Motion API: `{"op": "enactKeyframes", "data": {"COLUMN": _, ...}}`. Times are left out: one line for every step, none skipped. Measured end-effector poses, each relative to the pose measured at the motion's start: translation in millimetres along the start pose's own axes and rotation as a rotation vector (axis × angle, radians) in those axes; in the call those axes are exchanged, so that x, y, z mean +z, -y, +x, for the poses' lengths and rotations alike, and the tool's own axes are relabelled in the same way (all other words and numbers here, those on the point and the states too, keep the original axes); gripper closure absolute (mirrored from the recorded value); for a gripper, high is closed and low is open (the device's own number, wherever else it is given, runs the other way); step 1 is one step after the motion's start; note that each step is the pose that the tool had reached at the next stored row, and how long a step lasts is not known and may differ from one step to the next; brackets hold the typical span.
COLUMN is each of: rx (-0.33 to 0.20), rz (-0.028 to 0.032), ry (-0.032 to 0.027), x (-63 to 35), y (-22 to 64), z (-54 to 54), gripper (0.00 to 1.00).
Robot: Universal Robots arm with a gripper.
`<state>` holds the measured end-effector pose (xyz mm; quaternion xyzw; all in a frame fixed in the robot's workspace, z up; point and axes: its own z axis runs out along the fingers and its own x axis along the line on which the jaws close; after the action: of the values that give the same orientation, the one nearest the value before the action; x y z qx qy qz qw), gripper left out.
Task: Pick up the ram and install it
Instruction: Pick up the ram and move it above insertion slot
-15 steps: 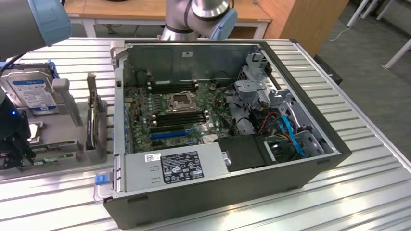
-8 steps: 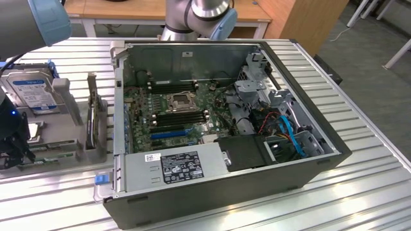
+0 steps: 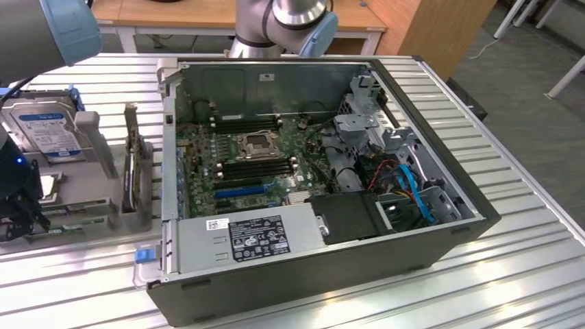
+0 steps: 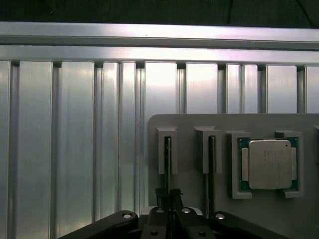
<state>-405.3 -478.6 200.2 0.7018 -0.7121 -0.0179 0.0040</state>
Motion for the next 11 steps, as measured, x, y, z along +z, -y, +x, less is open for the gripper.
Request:
{"op": "enactKeyframes", "data": {"rx": 0.000, "rz": 0.0001, "ry": 0.0001, "x": -2.5, "y": -0.1, "z": 0.0, "gripper": 0.88}}
{"op": "enactKeyframes", "data": {"rx": 0.000, "rz": -0.0002, "ry": -0.0001, "x": -6.7, "y": -0.2, "z": -0.1, "gripper": 0.88}}
{"op": "enactKeyframes", "data": {"rx": 0.000, "rz": -0.0002, "ry": -0.0001, "x": -11.1, "y": -0.4, "z": -0.2, "gripper": 0.88}}
{"op": "enactKeyframes", "data": {"rx": 0.000, "rz": -0.0002, "ry": 0.0000, "x": -15.6, "y": -0.5, "z": -0.3, "gripper": 0.88}}
{"op": "enactKeyframes", "data": {"rx": 0.000, "rz": -0.0002, "ry": 0.0000, "x": -20.3, "y": -0.6, "z": -0.4, "gripper": 0.88}}
{"op": "enactKeyframes", "data": {"rx": 0.000, "rz": -0.0002, "ry": 0.0000, "x": -24.8, "y": -0.8, "z": -0.5, "gripper": 0.88}}
{"op": "enactKeyframes", "data": {"rx": 0.000, "rz": -0.0002, "ry": -0.0001, "x": -29.3, "y": -0.9, "z": -0.6, "gripper": 0.88}}
{"op": "enactKeyframes", "data": {"rx": 0.000, "rz": -0.0002, "ry": -0.0001, "x": -33.6, "y": -1.1, "z": -0.7, "gripper": 0.88}}
{"op": "enactKeyframes", "data": {"rx": 0.000, "rz": -0.0003, "ry": -0.0001, "x": -37.9, "y": -1.2, "z": -0.8, "gripper": 0.88}}
{"op": "enactKeyframes", "data": {"rx": 0.000, "rz": -0.0003, "ry": -0.0002, "x": -42.2, "y": -1.3, "z": -0.8, "gripper": 0.88}}
{"op": "enactKeyframes", "data": {"rx": 0.000, "rz": -0.0004, "ry": -0.0001, "x": -46.8, "y": -1.4, "z": -0.9, "gripper": 0.88}}
